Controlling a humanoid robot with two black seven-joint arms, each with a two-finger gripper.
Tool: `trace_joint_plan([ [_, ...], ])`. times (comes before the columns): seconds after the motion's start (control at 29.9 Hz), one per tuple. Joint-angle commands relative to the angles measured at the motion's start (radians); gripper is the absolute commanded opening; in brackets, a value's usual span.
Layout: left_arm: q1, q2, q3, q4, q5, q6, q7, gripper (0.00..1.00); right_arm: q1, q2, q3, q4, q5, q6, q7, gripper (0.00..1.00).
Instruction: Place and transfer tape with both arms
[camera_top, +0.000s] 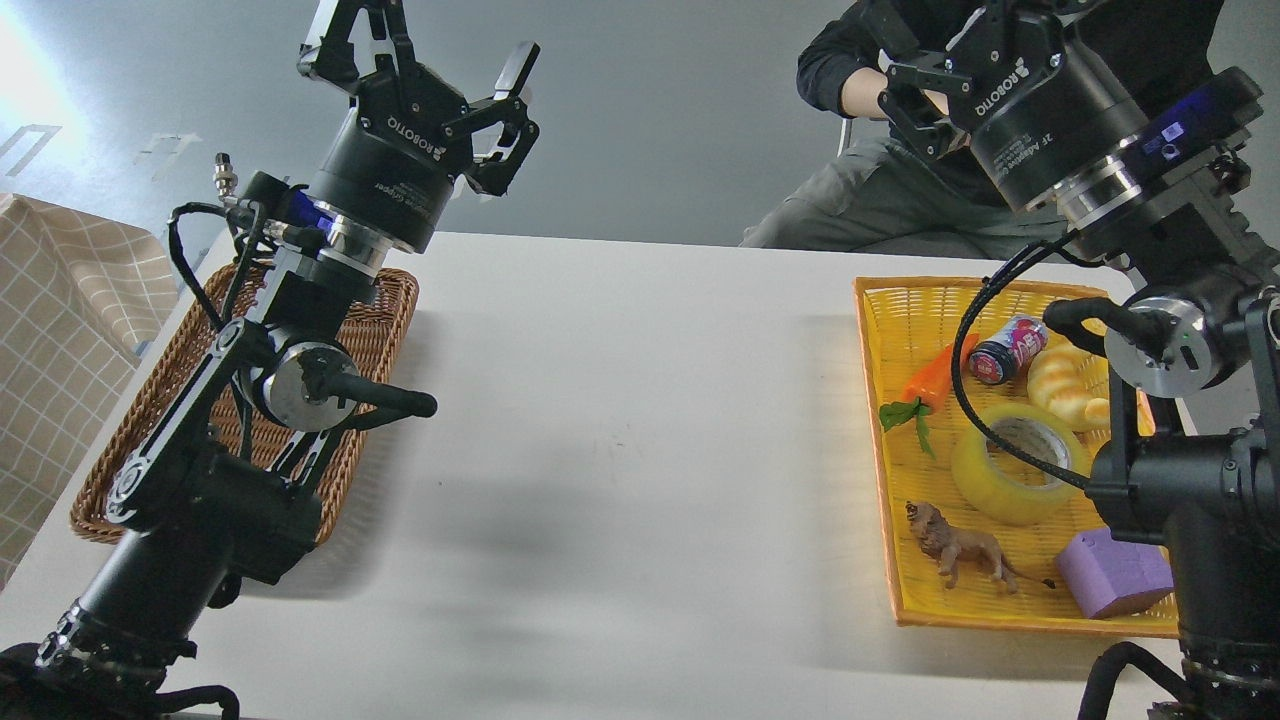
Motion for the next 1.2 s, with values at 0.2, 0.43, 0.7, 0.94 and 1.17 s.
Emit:
trace_joint_plan([
  [0.2,0.002,-0.022,0.002,0.000,0.000,-0.001,-0.003,0.98,-0.008,0.000,-0.009,0.010,0.003,0.008,-0.002,1.00],
  [0.43,-0.002,-0.014,0.006,0.008,0.000,-0.004,-0.003,0.98,-0.008,0.000,-0.029,0.015,0.003,0.009,-0.002,1.00],
  [0.7,-0.002,-0.010,0.003,0.009,0.003,-0.050,-0.006,0.98,-0.002,0.000,-0.041,0.010,0.003,0.016,-0.002,1.00],
  [0.94,-0.002,-0.008,0.003,0.009,0.003,-0.048,-0.008,0.98,-0.008,0.000,-0.042,0.013,0.003,0.017,0.000,1.00],
  [1.17,0.000,-0.004,0.005,0.005,0.003,-0.051,-0.008,0.98,-0.008,0.000,-0.042,0.012,0.003,0.016,0.000,1.00],
])
